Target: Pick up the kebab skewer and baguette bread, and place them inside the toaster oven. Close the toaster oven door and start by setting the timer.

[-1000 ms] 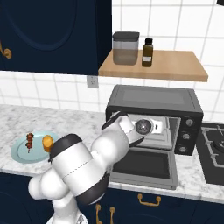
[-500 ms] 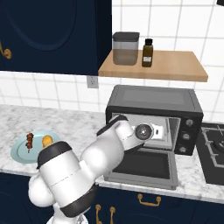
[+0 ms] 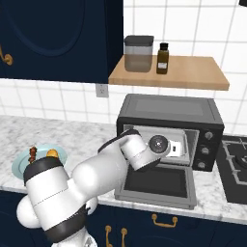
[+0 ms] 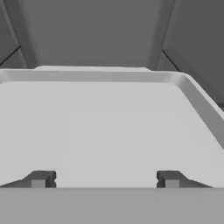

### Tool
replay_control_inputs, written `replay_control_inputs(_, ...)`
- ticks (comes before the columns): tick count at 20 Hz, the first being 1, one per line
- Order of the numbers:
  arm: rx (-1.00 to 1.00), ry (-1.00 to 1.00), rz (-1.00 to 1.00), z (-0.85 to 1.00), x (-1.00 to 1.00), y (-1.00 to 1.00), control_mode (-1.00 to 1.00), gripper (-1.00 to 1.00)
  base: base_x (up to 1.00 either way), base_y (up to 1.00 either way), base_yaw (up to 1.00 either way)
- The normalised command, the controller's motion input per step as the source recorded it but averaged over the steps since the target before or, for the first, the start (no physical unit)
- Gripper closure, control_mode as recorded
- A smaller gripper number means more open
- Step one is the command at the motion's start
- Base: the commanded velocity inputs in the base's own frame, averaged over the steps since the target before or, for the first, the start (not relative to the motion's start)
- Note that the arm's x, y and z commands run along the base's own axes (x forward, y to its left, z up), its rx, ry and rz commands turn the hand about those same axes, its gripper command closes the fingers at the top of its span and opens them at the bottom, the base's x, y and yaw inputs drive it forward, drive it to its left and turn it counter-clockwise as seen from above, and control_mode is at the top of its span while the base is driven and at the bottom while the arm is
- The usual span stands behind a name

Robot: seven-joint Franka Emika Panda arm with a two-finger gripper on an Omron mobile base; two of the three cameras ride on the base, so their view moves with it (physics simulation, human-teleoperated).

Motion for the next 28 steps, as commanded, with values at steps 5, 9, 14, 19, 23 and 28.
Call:
replay_control_inputs(5, -0.02, 0.08, 0.00, -0.70, -0.47, -0.02, -1.00, -1.00, 0.00, 0.00, 0.00)
replay_control_inputs(9, -0.03, 0.11, 0.00, -0.71, -0.47, -0.03, -1.00, -1.00, 0.00, 0.00, 0.00)
replay_control_inputs(14, -0.03, 0.10, 0.00, -0.72, -0.51, -0.04, -1.00, -1.00, 0.00, 0.00, 0.00)
replay_control_inputs(19, -0.03, 0.09, 0.01, -0.75, -0.59, -0.08, -1.00, -1.00, 0.00, 0.00, 0.00)
replay_control_inputs(23, -0.03, 0.08, 0.00, -0.71, -0.59, -0.08, -1.00, -1.00, 0.00, 0.00, 0.00)
replay_control_inputs(28, -0.01, 0.01, 0.00, -0.37, -0.52, -0.03, -1.00, -1.00, 0.00, 0.00, 0.00)
